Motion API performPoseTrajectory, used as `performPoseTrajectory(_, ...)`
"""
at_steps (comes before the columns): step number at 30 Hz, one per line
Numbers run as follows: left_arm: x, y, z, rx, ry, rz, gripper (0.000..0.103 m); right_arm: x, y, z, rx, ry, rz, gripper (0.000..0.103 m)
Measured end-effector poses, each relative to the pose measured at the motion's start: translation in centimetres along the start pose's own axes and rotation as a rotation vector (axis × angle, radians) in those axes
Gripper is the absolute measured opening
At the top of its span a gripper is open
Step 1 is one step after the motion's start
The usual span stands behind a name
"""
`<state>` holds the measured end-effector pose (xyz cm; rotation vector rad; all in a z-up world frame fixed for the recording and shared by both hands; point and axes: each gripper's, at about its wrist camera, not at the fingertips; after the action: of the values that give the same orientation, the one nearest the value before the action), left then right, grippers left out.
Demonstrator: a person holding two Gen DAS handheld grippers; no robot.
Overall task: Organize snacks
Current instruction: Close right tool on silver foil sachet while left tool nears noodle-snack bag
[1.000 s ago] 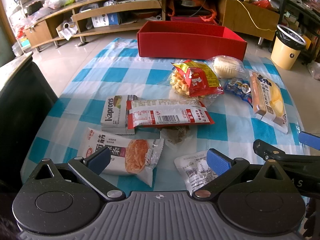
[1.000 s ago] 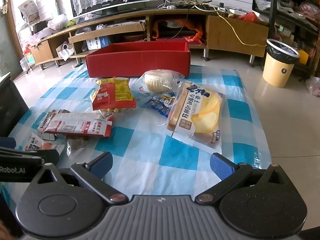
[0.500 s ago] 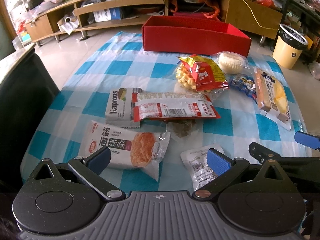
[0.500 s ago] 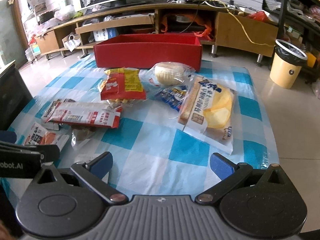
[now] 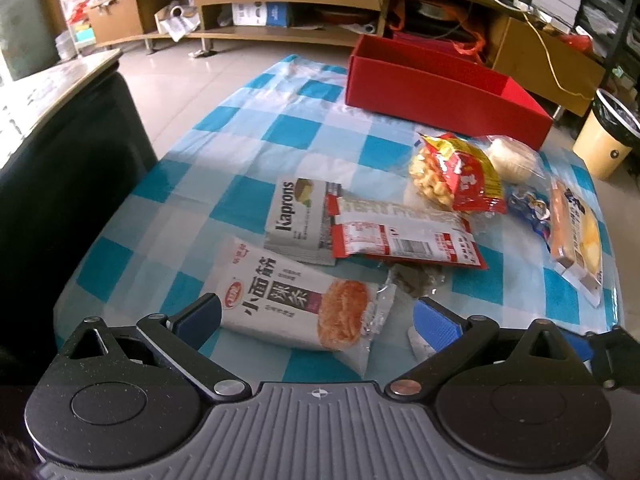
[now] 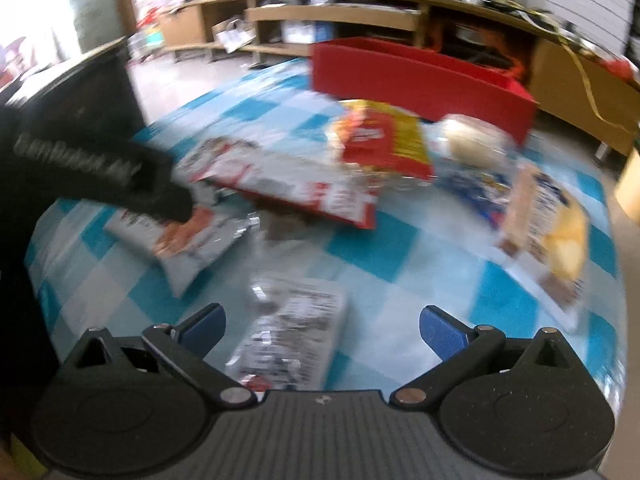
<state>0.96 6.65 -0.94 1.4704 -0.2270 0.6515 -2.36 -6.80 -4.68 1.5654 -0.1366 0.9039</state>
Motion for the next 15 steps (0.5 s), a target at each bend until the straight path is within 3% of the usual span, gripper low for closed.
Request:
performPoseTrajectory(5,0.2,-0.3,-0.7,-0.011,0.028,-0.016,0.103,-0.3,-2.2,-0.9,0.041,0.012,-0.104,0.103)
performPoseTrajectory(13,0.8,-0.5,-1.8,-0.014,0.069,-0.03,0.103,-0.2,-3.3,-1.2,0.031,0.07,-0.139,0.102)
performPoseTrajectory(15,1.1,-0.5,-2.2,-0.01,0.087,-0.029,0.103,-0.3,-2.9,-0.8,0.025,0.07,-0.127,0.089)
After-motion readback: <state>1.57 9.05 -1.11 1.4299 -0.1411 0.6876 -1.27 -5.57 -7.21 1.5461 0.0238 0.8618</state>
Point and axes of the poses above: each gripper's, at about its wrist camera, not at the fingertips, and y roughly against the way its jaws point, z to its right, x to its top, and after that the axes turned 12 degrees about y, right-handed
